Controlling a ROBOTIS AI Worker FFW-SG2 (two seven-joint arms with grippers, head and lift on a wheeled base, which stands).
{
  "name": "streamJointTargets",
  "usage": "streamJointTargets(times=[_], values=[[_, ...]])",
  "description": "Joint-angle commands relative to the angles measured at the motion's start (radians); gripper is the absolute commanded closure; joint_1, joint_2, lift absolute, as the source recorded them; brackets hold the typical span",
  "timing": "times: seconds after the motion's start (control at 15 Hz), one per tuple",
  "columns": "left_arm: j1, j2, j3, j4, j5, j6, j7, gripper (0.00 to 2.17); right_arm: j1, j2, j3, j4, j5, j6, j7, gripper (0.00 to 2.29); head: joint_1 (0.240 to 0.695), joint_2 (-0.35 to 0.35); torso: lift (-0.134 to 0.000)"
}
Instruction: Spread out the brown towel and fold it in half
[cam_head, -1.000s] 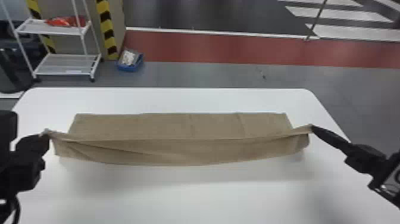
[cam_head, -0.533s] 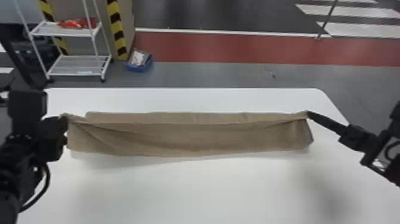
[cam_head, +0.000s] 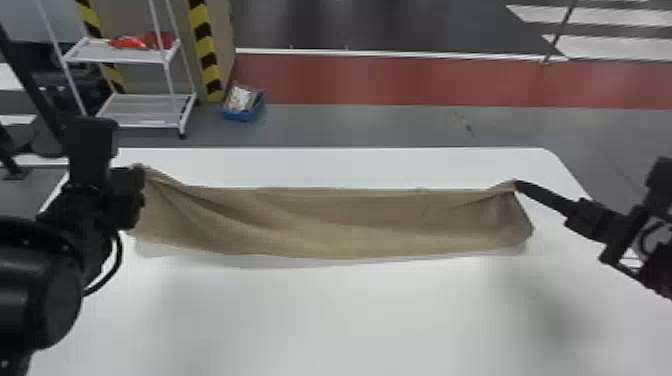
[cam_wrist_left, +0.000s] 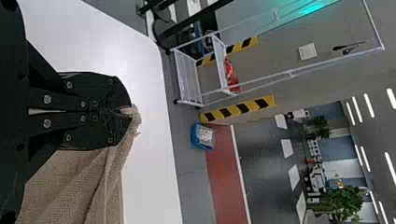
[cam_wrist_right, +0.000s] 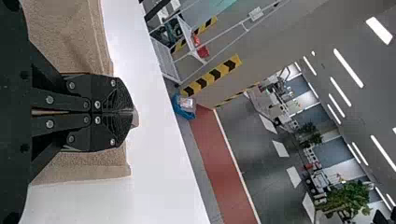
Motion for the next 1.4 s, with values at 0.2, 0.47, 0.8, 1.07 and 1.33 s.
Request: streamJointTargets(times=[0.2,0.47,0.8,1.07,1.33], values=[[-0.044,-0.004,-0.009,0.056,-0.007,-0.037,0.0,1.53,-0.038,-0.002,0.001,0.067,0.003,-0.036,-0.004,1.29,0.695,-0.063,-0.128],[-0.06,0.001,0.002,0.083,-0.011,-0.037,-0.006,1.53,-0.084,-0.008,0.006,0.138,0.011,-0.06,-0.006,1.29,0.688,-0.061,-0.128],[-0.105,-0.005,-0.047,0.194,-0.034,-0.076,-0.011,1.15,-0.104,-0.008,0.061,0.182,0.029,-0.11,-0.023,1.28,0.686,-0.053,-0.128],[-0.156,-0.022,-0.096,0.287,-0.074,-0.107,-0.014,0.11,-0.104,-0.007,0.067,0.188,0.034,-0.122,-0.054,0.48,0.69,-0.058,-0.128],[-0.182,-0.031,-0.118,0.361,-0.133,-0.144,0.006,0.11,-0.103,-0.018,0.051,0.218,0.039,-0.146,-0.08,0.26,0.694,-0.071,-0.128]])
